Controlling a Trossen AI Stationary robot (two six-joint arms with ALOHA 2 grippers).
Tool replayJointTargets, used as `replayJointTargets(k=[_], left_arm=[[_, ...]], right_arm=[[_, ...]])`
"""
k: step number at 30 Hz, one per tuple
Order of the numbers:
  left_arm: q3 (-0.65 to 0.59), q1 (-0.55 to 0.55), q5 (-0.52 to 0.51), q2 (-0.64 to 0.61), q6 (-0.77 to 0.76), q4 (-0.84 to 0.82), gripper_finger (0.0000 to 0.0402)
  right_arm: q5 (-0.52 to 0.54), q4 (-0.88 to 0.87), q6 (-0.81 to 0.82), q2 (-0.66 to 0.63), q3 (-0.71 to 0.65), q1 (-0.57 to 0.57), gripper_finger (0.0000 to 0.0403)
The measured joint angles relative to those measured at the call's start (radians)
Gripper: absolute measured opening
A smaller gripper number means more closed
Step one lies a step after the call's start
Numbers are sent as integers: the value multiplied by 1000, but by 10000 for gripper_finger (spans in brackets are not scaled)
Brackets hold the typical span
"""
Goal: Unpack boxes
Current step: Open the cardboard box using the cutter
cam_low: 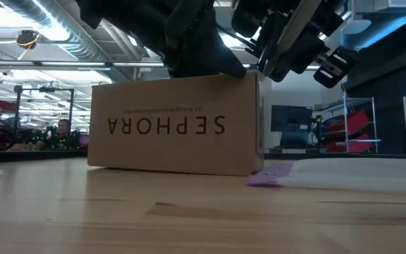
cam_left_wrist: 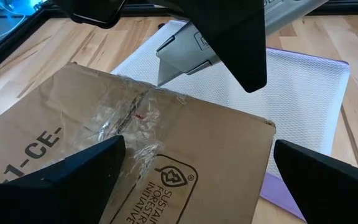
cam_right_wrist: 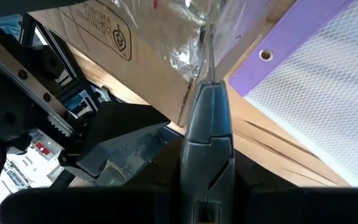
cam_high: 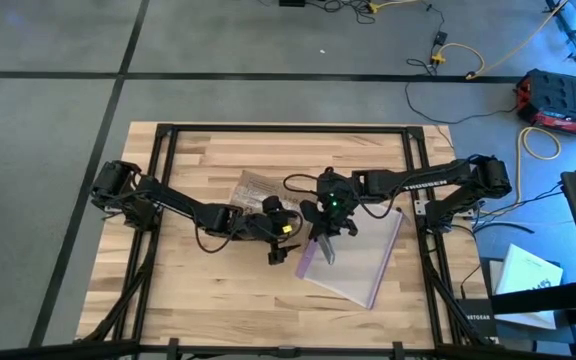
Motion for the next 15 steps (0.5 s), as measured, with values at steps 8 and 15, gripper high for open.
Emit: replayJointTargets(k=[8, 15], left_arm=[[0, 0, -2, 0, 0, 2, 400], [0, 0, -4, 0, 0, 2, 400]], right_arm=[[1, 12, 0, 1, 0, 0, 51], [1, 20, 1, 1, 0, 0, 51]])
